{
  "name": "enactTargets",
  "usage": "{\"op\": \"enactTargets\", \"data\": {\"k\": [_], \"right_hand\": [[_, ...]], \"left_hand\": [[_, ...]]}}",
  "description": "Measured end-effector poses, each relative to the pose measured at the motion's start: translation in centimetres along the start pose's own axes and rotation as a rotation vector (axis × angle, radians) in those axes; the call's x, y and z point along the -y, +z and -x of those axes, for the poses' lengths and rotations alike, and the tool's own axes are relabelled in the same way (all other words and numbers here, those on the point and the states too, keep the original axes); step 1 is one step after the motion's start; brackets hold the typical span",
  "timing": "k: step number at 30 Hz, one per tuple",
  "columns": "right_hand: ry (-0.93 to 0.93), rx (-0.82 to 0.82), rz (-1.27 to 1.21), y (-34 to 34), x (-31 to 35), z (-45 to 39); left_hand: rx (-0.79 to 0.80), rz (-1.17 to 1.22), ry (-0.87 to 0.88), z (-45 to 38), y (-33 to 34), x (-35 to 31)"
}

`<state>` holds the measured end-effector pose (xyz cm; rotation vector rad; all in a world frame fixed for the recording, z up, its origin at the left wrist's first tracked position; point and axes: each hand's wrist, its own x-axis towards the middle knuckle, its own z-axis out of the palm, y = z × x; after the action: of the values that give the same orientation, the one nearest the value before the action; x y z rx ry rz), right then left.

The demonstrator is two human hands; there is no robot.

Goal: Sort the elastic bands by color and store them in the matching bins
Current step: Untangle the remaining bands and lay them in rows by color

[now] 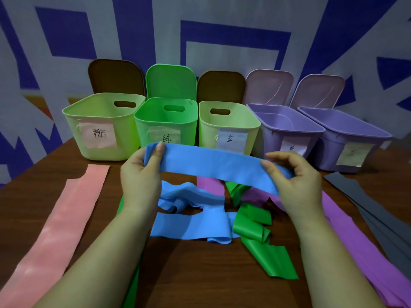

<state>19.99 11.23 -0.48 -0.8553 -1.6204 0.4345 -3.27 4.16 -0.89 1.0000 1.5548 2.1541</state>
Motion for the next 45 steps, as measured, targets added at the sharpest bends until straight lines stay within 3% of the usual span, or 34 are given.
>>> {"op": "enactTargets", "data": {"k": [5,13,16,23,31,35,41,43,45], "right_hand": [[0.04,0.13,0.222,0.0,-0.9,-0.2],[0.142,0.15,0.181,0.3,-0.4,-0.1],[0.138,0.198,0.193,0.0,1.1,-0.9],[0.191,0.382,0.326,-2.3,4.0,-1.4],[0.331,0.565,0.273,-2.7,6.0,2.3],[0.465,0.766,0.192,-2.3,7.1,4.8],[0.701,1.09,-0.015,-2.1,9.0,7.8],[0.66,1.125,0.082,-1.9,9.2,8.3],[0.514,1.041,0.264,-1.5,8.9,8.4]], "left_hand": [[-0.004,-0.01,0.003,0.1,0.0,0.3],[-0.017,-0.039,0.08,-0.6,-0.2,-0.4],[-0.021,-0.043,0.039,-1.8,-0.6,-0.8],[0.171,-0.054,-0.116,-3.2,-0.4,-2.3],[0.164,-0.211,-0.113,-3.0,-1.7,-3.8],[0.149,-0.308,-0.073,-2.6,-2.9,-5.1],[0.317,-0.391,-0.149,-1.5,-4.2,-5.9],[0.384,-0.485,-0.185,-1.2,-4.5,-5.4],[0.438,-0.575,-0.205,-0.8,-4.5,-4.6]]}}
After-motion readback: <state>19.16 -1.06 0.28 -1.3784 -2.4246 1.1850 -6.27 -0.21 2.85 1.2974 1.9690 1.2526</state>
